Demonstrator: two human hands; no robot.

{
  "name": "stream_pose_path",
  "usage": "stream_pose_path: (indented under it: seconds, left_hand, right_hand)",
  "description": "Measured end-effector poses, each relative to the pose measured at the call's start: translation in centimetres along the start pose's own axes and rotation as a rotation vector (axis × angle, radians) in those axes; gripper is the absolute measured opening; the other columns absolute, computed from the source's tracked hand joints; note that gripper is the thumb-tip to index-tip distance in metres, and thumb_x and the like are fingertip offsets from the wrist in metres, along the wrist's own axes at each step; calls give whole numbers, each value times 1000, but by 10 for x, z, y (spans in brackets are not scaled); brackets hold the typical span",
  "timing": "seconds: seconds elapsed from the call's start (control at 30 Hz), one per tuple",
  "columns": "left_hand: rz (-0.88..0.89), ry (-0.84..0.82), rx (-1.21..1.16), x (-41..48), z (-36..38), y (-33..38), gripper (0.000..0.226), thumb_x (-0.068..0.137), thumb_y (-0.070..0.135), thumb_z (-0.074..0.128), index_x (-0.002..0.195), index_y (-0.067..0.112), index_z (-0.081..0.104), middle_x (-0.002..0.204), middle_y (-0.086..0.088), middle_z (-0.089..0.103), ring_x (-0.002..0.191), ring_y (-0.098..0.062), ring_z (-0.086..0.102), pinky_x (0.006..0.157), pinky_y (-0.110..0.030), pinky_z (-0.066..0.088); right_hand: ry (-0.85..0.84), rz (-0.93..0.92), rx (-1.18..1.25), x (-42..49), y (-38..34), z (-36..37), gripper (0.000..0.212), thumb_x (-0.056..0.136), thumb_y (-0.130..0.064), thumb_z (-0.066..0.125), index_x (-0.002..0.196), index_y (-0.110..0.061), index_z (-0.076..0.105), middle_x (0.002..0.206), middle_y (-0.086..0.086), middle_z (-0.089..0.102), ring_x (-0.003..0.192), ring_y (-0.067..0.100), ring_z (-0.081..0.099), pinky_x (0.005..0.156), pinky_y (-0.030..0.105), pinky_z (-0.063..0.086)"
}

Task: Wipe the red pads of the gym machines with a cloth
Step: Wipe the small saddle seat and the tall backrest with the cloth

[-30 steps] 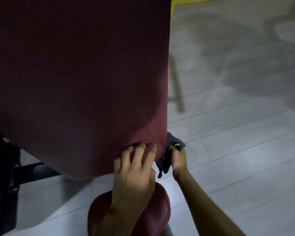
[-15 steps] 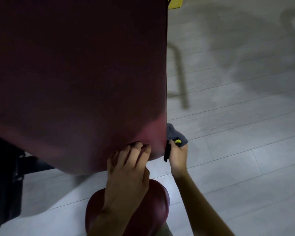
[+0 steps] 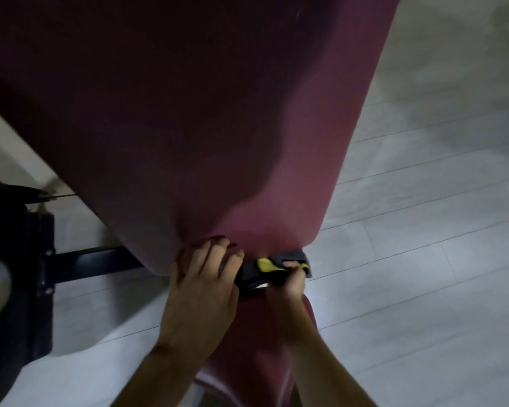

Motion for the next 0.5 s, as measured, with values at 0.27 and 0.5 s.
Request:
stream_pose_path:
  seconds: [0.27,0.5]
  left_hand:
    - [117,161,-62,-20,6,-42,41,90,19,44,122,14,69,134,-10,61,126,-35,56,103,-58,42]
    - [56,116,-76,-46,13,-86,39,91,23,44,121,15,67,132,-11,62,122,-32,59,99,-54,47]
  right_hand:
    - [4,-83,68,19,5,-5,17,86,-8,43,78,-17,55,78,4,62,66,22,61,63,28,50]
    - [-31,131,-76,-5,135,23,12,86,-11,50,82,-13,62,77,10,64,75,29,58,73,36,45]
Point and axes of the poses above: each hand's wrist, its own x-axis towards the middle knuckle, its own z-axis out of the palm, y = z × x, the point moved 3 cm from there along x, towards the middle knuckle
